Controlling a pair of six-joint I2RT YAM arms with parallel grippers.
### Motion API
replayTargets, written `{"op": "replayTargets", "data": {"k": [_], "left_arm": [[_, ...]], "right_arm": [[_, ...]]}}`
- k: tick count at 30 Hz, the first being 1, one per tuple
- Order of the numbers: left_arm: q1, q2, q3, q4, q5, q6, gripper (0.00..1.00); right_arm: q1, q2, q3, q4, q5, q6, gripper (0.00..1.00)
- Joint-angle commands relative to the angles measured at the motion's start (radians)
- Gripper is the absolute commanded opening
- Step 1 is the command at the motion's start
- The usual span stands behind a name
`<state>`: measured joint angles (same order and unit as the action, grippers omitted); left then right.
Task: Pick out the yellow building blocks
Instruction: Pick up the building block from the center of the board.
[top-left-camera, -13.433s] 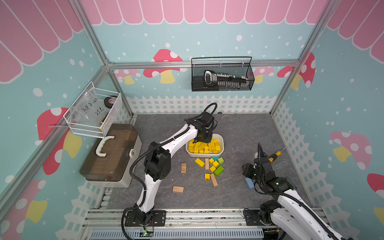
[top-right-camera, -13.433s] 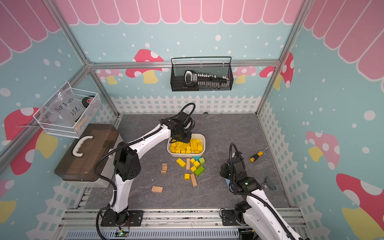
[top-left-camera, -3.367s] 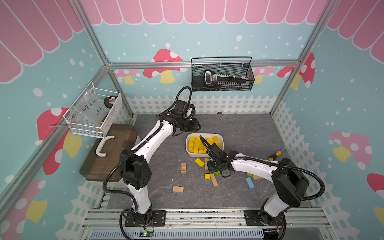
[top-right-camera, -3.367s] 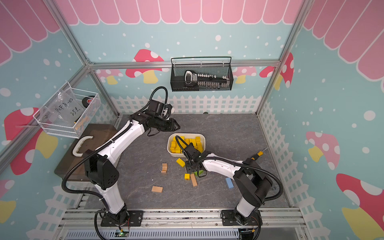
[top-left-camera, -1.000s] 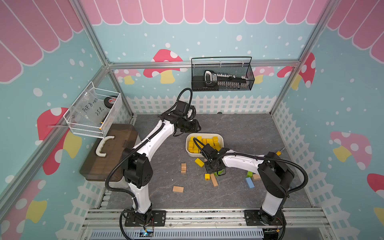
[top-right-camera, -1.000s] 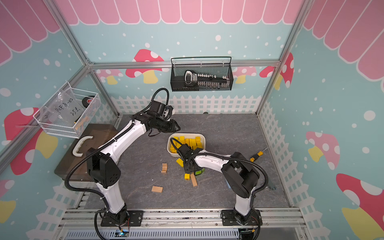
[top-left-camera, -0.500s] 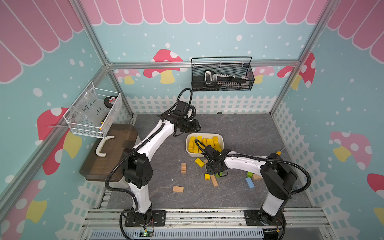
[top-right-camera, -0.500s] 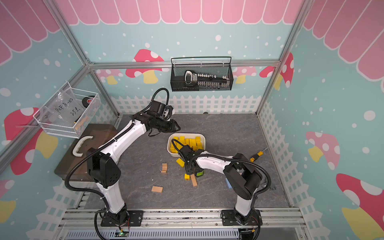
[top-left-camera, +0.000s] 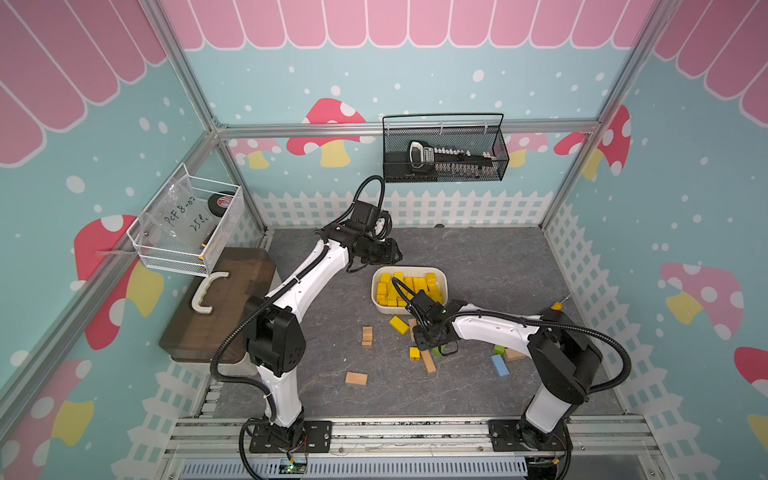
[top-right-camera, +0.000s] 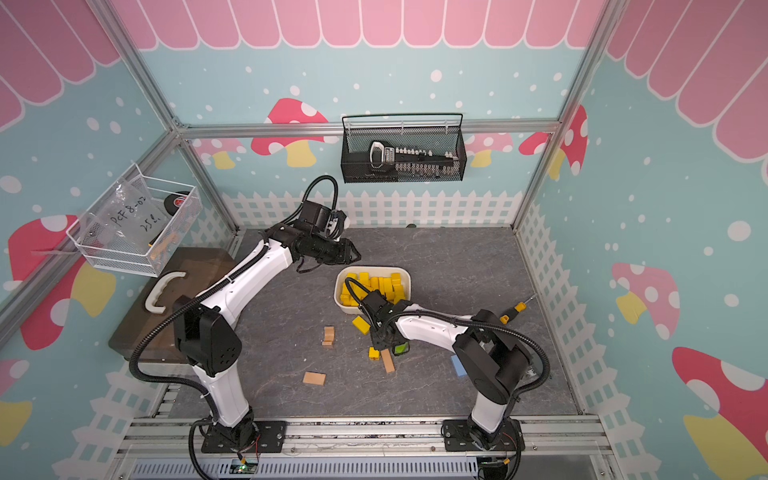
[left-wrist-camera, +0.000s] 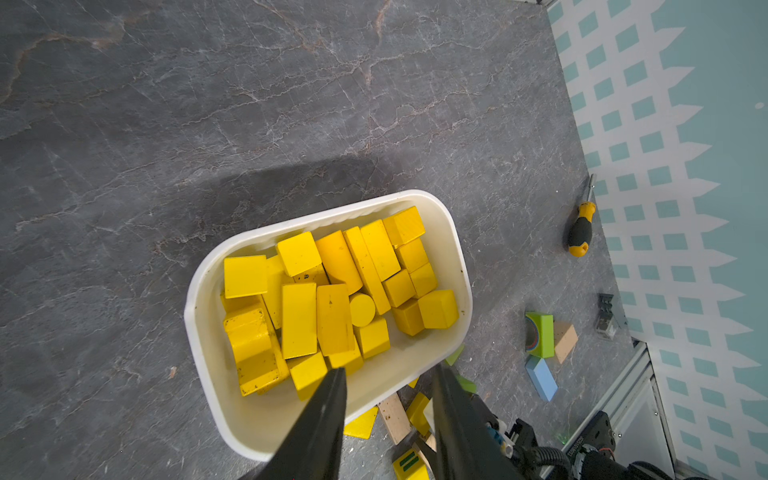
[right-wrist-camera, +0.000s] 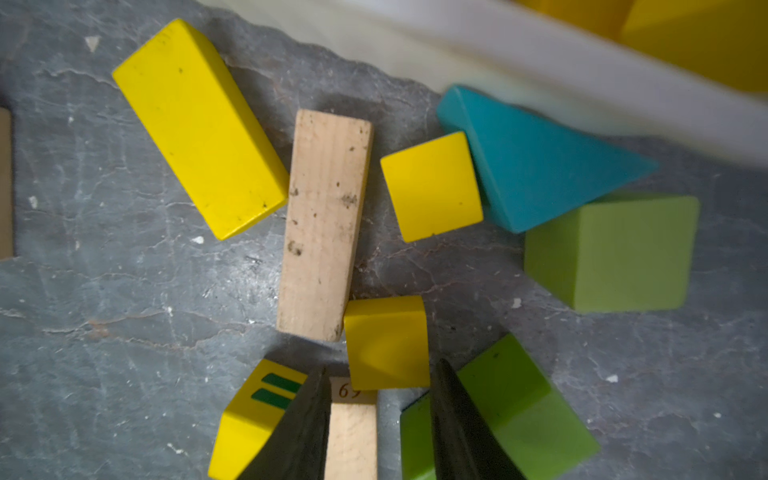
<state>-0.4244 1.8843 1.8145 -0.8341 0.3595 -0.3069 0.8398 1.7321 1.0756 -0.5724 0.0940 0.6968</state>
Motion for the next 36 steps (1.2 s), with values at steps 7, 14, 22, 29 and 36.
{"op": "replayTargets", "data": {"k": [7, 14, 22, 29, 36], "left_arm": [[0.009, 0.013, 0.031, -0.011, 0.007, 0.013, 0.39], [0.009, 0.01, 0.03, -0.011, 0.006, 0.012, 0.39], [0.009, 0.01, 0.03, -0.011, 0.008, 0.011, 0.39], [0.009, 0.01, 0.031, -0.011, 0.009, 0.011, 0.39], [0.009, 0.012, 0.033, -0.012, 0.016, 0.008, 0.39]], "right_arm": [[0.01, 0.043, 0.036, -0.035, 0.014, 0.007, 0.39], [0.01, 0.053, 0.046, -0.042, 0.014, 0.006, 0.38], [0.01, 0.063, 0.055, -0.05, 0.011, 0.004, 0.34], [0.01, -0.009, 0.011, -0.02, 0.029, 0.012, 0.25], [0.001, -0.137, 0.005, -0.021, 0.066, 0.002, 0.26]]}}
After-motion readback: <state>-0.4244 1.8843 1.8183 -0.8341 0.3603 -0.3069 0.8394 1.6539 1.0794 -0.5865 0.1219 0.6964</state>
